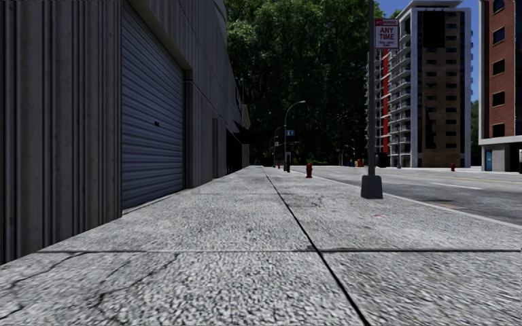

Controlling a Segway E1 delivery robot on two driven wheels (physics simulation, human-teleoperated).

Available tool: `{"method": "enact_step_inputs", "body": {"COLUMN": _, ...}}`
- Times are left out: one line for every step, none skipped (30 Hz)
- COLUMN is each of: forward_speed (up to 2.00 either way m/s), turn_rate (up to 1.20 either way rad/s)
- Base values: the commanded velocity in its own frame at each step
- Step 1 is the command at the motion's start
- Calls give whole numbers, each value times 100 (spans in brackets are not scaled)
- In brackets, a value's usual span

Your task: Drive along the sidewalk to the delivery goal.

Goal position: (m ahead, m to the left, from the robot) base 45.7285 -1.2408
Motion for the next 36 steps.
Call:
{"method": "enact_step_inputs", "body": {"forward_speed": 200, "turn_rate": 0}}
{"method": "enact_step_inputs", "body": {"forward_speed": 200, "turn_rate": 0}}
{"method": "enact_step_inputs", "body": {"forward_speed": 200, "turn_rate": 0}}
{"method": "enact_step_inputs", "body": {"forward_speed": 200, "turn_rate": 0}}
{"method": "enact_step_inputs", "body": {"forward_speed": 200, "turn_rate": 0}}
{"method": "enact_step_inputs", "body": {"forward_speed": 200, "turn_rate": 0}}
{"method": "enact_step_inputs", "body": {"forward_speed": 200, "turn_rate": 0}}
{"method": "enact_step_inputs", "body": {"forward_speed": 200, "turn_rate": 0}}
{"method": "enact_step_inputs", "body": {"forward_speed": 200, "turn_rate": 0}}
{"method": "enact_step_inputs", "body": {"forward_speed": 200, "turn_rate": 0}}
{"method": "enact_step_inputs", "body": {"forward_speed": 200, "turn_rate": 0}}
{"method": "enact_step_inputs", "body": {"forward_speed": 200, "turn_rate": 0}}
{"method": "enact_step_inputs", "body": {"forward_speed": 200, "turn_rate": 0}}
{"method": "enact_step_inputs", "body": {"forward_speed": 200, "turn_rate": 0}}
{"method": "enact_step_inputs", "body": {"forward_speed": 200, "turn_rate": 0}}
{"method": "enact_step_inputs", "body": {"forward_speed": 200, "turn_rate": 0}}
{"method": "enact_step_inputs", "body": {"forward_speed": 200, "turn_rate": 0}}
{"method": "enact_step_inputs", "body": {"forward_speed": 200, "turn_rate": 0}}
{"method": "enact_step_inputs", "body": {"forward_speed": 200, "turn_rate": 0}}
{"method": "enact_step_inputs", "body": {"forward_speed": 200, "turn_rate": 0}}
{"method": "enact_step_inputs", "body": {"forward_speed": 200, "turn_rate": 0}}
{"method": "enact_step_inputs", "body": {"forward_speed": 200, "turn_rate": 0}}
{"method": "enact_step_inputs", "body": {"forward_speed": 200, "turn_rate": 0}}
{"method": "enact_step_inputs", "body": {"forward_speed": 200, "turn_rate": 0}}
{"method": "enact_step_inputs", "body": {"forward_speed": 200, "turn_rate": 0}}
{"method": "enact_step_inputs", "body": {"forward_speed": 200, "turn_rate": 0}}
{"method": "enact_step_inputs", "body": {"forward_speed": 200, "turn_rate": 0}}
{"method": "enact_step_inputs", "body": {"forward_speed": 200, "turn_rate": 0}}
{"method": "enact_step_inputs", "body": {"forward_speed": 200, "turn_rate": 0}}
{"method": "enact_step_inputs", "body": {"forward_speed": 200, "turn_rate": 0}}
{"method": "enact_step_inputs", "body": {"forward_speed": 200, "turn_rate": 0}}
{"method": "enact_step_inputs", "body": {"forward_speed": 200, "turn_rate": 0}}
{"method": "enact_step_inputs", "body": {"forward_speed": 200, "turn_rate": 0}}
{"method": "enact_step_inputs", "body": {"forward_speed": 200, "turn_rate": 0}}
{"method": "enact_step_inputs", "body": {"forward_speed": 200, "turn_rate": 0}}
{"method": "enact_step_inputs", "body": {"forward_speed": 200, "turn_rate": 0}}
